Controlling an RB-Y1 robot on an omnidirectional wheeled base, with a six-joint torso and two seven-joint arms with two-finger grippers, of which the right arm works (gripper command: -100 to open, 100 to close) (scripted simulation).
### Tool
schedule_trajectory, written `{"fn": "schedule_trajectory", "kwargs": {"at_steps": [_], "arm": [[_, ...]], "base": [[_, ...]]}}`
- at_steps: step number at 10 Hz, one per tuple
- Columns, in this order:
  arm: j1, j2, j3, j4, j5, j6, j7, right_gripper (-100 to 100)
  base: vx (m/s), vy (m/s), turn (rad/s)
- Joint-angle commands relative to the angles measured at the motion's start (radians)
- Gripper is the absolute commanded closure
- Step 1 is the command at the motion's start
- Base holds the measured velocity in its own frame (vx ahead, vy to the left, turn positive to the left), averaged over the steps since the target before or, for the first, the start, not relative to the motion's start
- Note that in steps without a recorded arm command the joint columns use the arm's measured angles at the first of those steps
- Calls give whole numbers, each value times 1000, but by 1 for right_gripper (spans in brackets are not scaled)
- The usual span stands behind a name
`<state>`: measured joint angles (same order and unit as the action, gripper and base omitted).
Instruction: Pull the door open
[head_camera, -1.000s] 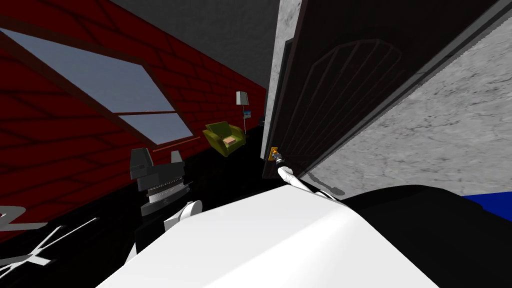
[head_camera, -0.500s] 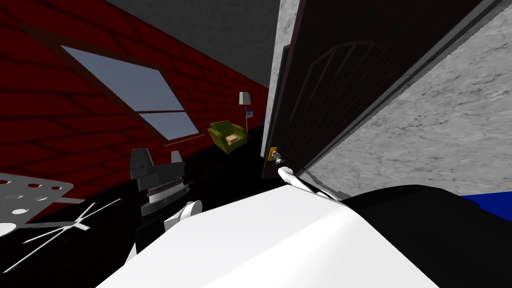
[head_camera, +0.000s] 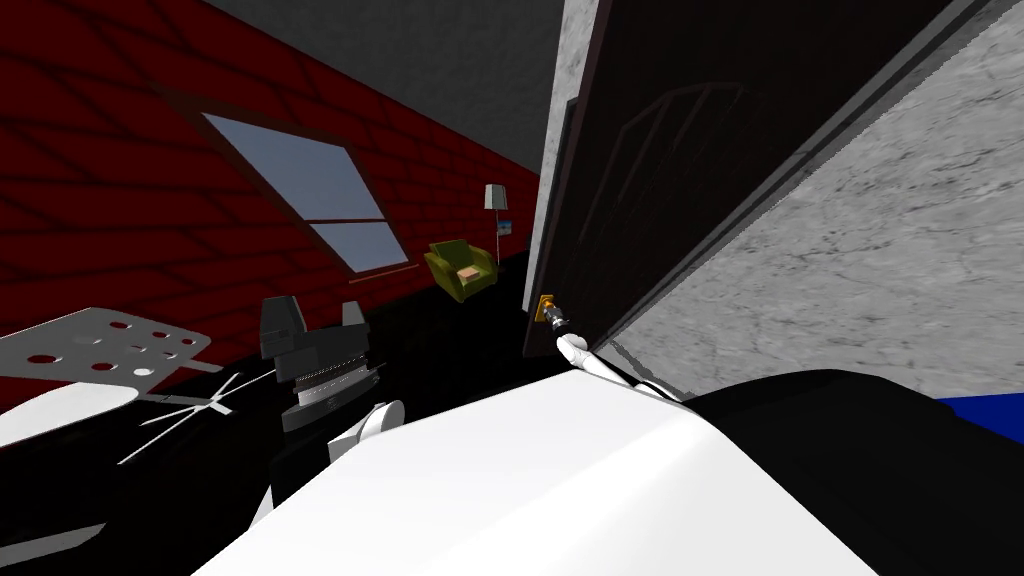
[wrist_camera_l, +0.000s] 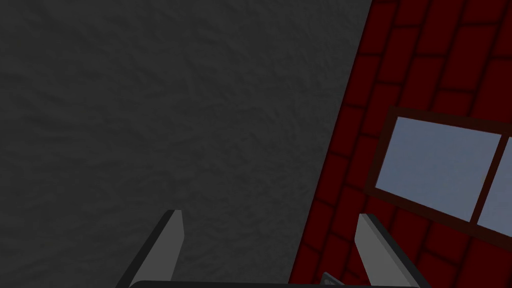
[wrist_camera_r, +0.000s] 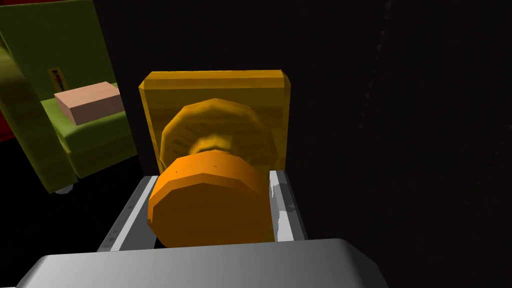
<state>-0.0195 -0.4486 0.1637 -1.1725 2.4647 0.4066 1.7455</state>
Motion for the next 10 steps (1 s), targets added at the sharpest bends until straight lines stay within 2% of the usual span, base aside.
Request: {"fn": "schedule_trajectory", "kwargs": {"at_steps": [1, 5, 7, 8, 10], "arm": [[3, -11, 16, -5, 2, 8, -14, 100], [11, -39, 48, -18, 5, 20, -44, 100], [14, -48, 59, -23, 6, 25, -54, 100], [15, -45, 57, -19, 6, 20, -51, 100], [21, -58, 74, -25, 11, 26, -67, 100]], "base": [[-217, -65, 127], [-196, -73, 112], [-169, -60, 74], [-75, -28, 28], [-163, -60, 121]]}}
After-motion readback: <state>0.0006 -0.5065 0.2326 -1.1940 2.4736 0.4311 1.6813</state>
